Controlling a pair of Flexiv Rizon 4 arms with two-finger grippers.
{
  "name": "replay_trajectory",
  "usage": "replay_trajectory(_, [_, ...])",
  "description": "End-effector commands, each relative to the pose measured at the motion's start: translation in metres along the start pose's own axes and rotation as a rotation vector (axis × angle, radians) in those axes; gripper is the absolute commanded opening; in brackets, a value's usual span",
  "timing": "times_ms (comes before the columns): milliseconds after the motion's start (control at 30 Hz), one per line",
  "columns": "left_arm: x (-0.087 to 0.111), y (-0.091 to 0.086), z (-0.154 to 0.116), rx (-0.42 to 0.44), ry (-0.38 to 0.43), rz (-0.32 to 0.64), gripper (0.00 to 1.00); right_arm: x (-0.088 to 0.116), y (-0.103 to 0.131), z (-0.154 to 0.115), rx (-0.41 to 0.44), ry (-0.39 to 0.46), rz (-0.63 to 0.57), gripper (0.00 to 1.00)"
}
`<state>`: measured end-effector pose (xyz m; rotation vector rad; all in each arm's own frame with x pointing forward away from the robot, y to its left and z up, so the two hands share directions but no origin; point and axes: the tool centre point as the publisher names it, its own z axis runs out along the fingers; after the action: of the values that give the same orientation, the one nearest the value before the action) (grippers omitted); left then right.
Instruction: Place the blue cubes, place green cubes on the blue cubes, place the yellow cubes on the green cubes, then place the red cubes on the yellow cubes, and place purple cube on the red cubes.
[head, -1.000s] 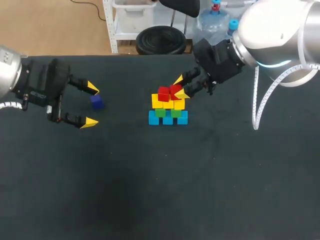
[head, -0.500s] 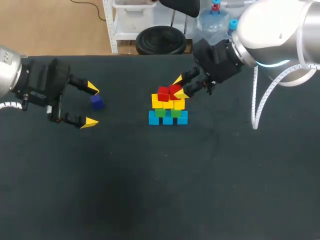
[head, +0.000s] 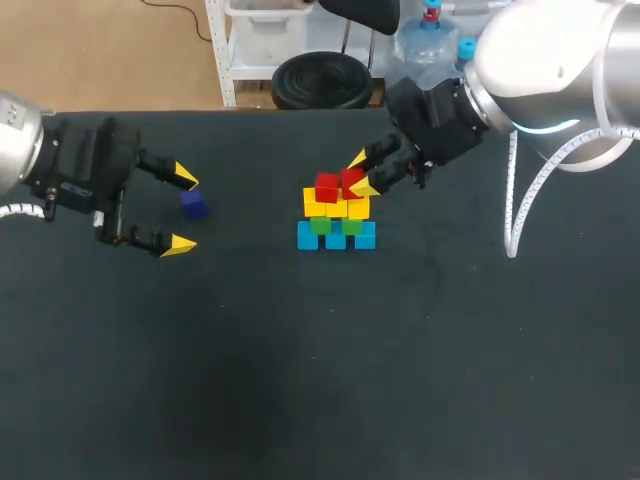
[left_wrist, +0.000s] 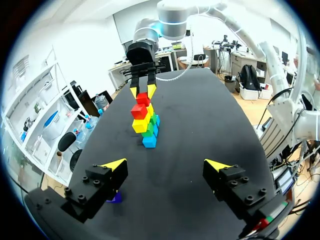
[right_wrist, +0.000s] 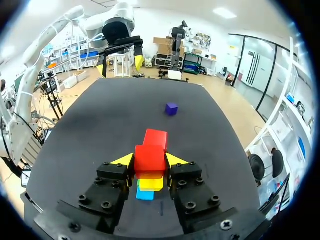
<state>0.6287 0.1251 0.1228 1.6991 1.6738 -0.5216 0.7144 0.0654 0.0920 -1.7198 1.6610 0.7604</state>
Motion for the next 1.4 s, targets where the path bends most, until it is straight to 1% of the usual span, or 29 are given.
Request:
replay_trajectory(33, [0.0016, -0.0008, -0.0003, -0.003, -0.006, 0.004, 1.00, 0.0017, 0.0000, -0.0005, 0.001, -0.001, 0.002, 0.00])
replay_trajectory(1400, [0.0016, -0.0008, -0.0003, -0.003, -0.006, 0.004, 1.00, 0.0008, -0.0009, 0.0058, -0.004, -0.006, 0.012, 0.00])
